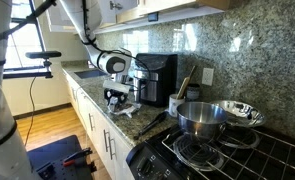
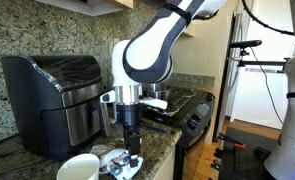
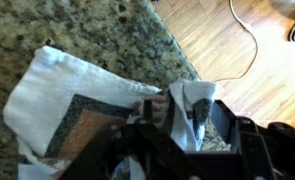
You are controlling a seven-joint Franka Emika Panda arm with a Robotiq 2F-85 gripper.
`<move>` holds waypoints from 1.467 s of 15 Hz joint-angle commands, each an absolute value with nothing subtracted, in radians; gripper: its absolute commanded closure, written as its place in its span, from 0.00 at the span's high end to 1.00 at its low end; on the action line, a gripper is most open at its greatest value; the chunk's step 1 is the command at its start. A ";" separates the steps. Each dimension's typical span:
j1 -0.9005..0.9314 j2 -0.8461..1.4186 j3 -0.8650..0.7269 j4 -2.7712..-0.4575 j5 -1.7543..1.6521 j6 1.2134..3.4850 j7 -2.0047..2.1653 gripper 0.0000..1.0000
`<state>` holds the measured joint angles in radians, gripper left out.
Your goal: Use the towel to wipe the countertop
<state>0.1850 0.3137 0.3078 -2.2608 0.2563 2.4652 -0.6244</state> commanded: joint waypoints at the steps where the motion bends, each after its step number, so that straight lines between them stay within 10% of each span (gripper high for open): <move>1: 0.172 0.304 0.309 -2.247 0.215 2.437 -0.587 0.96; 22: 0.085 0.110 0.092 -2.155 -0.035 2.169 -0.228 1.00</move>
